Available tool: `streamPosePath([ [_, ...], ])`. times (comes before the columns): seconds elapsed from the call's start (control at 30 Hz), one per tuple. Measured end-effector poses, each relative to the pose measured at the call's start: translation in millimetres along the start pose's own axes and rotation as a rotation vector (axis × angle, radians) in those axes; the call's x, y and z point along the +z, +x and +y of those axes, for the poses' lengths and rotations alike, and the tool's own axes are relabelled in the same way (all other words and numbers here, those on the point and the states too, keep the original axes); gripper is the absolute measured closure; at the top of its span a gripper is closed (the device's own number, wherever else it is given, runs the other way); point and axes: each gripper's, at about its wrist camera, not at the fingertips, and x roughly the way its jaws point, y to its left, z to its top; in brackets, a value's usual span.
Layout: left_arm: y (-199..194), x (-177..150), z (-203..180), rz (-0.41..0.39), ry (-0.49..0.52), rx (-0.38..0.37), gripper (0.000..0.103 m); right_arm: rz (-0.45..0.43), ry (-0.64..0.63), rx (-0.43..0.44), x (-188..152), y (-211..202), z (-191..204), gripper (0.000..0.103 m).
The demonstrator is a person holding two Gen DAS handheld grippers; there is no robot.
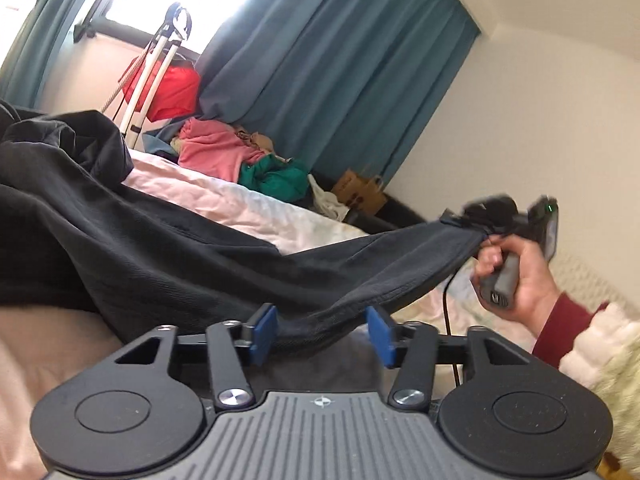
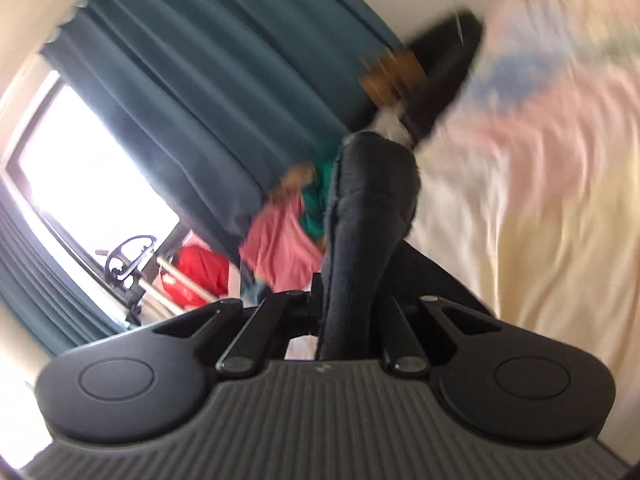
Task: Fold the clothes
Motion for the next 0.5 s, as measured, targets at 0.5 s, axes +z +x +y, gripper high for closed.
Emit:
streamPosePath([
  [0.5,22,13,44,0.097,-0.186,0.212,0.041,0.188,0.319,-0.328,-98,2,-167,0.082],
])
